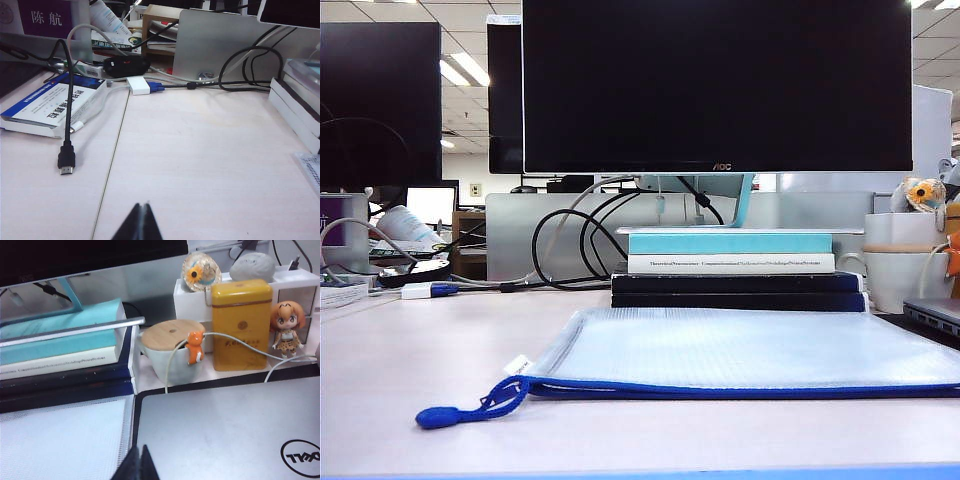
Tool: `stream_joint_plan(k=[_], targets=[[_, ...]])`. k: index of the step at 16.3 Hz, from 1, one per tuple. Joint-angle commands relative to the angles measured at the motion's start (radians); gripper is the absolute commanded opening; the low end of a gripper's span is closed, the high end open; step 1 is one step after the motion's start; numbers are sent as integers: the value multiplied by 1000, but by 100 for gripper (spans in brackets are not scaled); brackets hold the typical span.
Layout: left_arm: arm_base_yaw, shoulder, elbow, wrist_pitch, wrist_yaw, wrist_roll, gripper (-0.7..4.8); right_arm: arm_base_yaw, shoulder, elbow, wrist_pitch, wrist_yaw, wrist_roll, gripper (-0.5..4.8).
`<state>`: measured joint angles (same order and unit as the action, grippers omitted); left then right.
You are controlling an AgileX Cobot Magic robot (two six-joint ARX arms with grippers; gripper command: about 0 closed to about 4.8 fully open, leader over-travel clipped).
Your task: Pick up the transparent plastic file bag with a blue zipper and close its zipper.
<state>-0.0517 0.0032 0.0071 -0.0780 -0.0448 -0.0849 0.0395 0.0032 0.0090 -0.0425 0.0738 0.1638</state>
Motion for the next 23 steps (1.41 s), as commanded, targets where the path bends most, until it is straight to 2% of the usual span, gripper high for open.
stream_joint_plan(k=[1, 4, 5, 6, 7, 10, 12, 15, 17, 19, 20, 21, 23], targets=[[2, -3, 3, 15, 4, -1, -6, 0, -2, -1, 18, -2, 1, -1], [2, -3, 4, 16, 5, -2, -6, 0, -2, -1, 18, -2, 1, -1], [1, -3, 7, 17, 17, -24, -6, 0, -2, 1, 22, -2, 3, -1], [1, -3, 16, 19, 39, -85, -6, 0, -2, 18, 21, -2, 41, -1], [1, -3, 21, 20, 51, -101, -6, 0, -2, 30, 20, -2, 63, -1], [1, -2, 48, 8, 48, -113, -6, 0, -1, 104, 4, 47, 75, -3], [2, -2, 93, -8, 44, -150, -6, 0, 6, 173, -28, 90, 76, -3], [2, 19, 183, -53, 37, -177, -6, 0, 87, 265, -2, 80, 76, -3], [2, 87, 286, -103, 38, -165, -6, 1, 231, 358, 23, -24, 75, -3], [2, 156, 362, -131, 50, -109, -6, 1, 375, 443, 59, -179, 62, -2], [2, 216, 432, -181, 72, -53, -6, 1, 492, 528, 70, -351, -15, -2], [2, 254, 474, -210, 99, -16, -6, 1, 577, 584, 69, -455, -59, -2], [2, 314, 537, -249, 114, 33, -6, 3, 703, 671, 68, -587, -62, -2]])
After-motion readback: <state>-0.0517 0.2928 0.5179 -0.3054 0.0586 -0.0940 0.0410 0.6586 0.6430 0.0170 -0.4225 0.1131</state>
